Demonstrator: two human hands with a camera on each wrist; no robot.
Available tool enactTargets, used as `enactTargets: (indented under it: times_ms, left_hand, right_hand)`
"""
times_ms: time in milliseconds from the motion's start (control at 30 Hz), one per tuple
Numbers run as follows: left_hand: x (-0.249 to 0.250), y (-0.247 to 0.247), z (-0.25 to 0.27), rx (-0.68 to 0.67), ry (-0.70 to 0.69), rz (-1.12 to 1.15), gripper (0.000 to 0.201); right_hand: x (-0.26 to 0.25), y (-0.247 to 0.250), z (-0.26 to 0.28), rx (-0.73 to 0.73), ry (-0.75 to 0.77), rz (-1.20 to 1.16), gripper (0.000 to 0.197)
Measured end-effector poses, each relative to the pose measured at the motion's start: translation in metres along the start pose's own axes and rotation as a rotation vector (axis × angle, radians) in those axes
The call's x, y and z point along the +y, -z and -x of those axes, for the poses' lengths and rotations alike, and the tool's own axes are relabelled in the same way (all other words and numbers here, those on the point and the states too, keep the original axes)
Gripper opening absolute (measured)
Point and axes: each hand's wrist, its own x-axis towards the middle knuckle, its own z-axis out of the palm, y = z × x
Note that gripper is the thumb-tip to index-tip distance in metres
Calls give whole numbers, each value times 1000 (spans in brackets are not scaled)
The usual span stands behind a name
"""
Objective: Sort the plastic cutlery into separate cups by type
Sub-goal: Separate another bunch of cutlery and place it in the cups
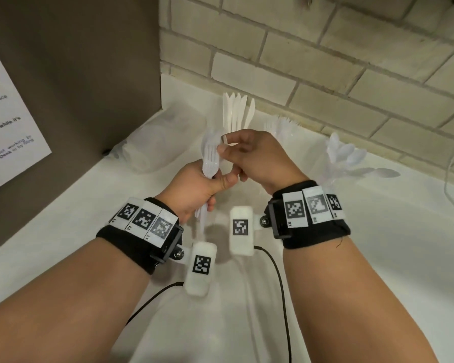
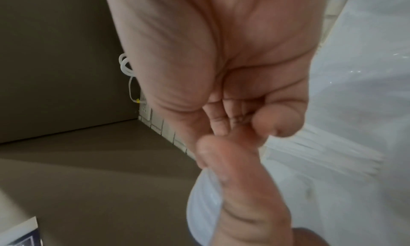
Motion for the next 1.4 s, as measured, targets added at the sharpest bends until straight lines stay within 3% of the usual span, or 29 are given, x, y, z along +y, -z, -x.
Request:
enactTargets:
  times_ms: [67,233,367,500,633,767,867,1000,1133,1267,1400]
  left_hand:
    - [1,-2,4,-20,3,-15,8]
    - [4,-4,8,-37,6,-8,32]
    - [3,-6,9,-55,-6,-28,30]
    - [1,-10,12,-30,-36,-2,37]
    - [5,-11,16,-24,-54,-5,29]
    - [6,-13,16,-63,-40,-18,36]
    - [5,-14,16,-15,0,35,40]
    - [5,-10,12,74,34,11,36]
    - [11,-14,12,133,91,-96,32]
    - [15,-16,12,150,141,-238,25]
    - [16,-18,13,147,135,-286,15]
  right_hand:
    - [2,-1,4,-2,-2,-43,26]
    - [5,-4,10,9,-33,-130,22]
    - [8,-5,11,29,-68,-177,24]
    - [8,-3,12,85,-35,-66,24]
    - [8,-1,15,114,-17,-67,17]
    - [10,-6,16,94,19,-7,26]
    - [11,-5,15,115,15,8,13]
    - [11,-4,17,147,-6,-30,13]
    - [8,-10,19,61,-13,-12,10]
    - [8,-17,18,76,-16,48,44]
    - [9,-23,16,158,-6,38,42]
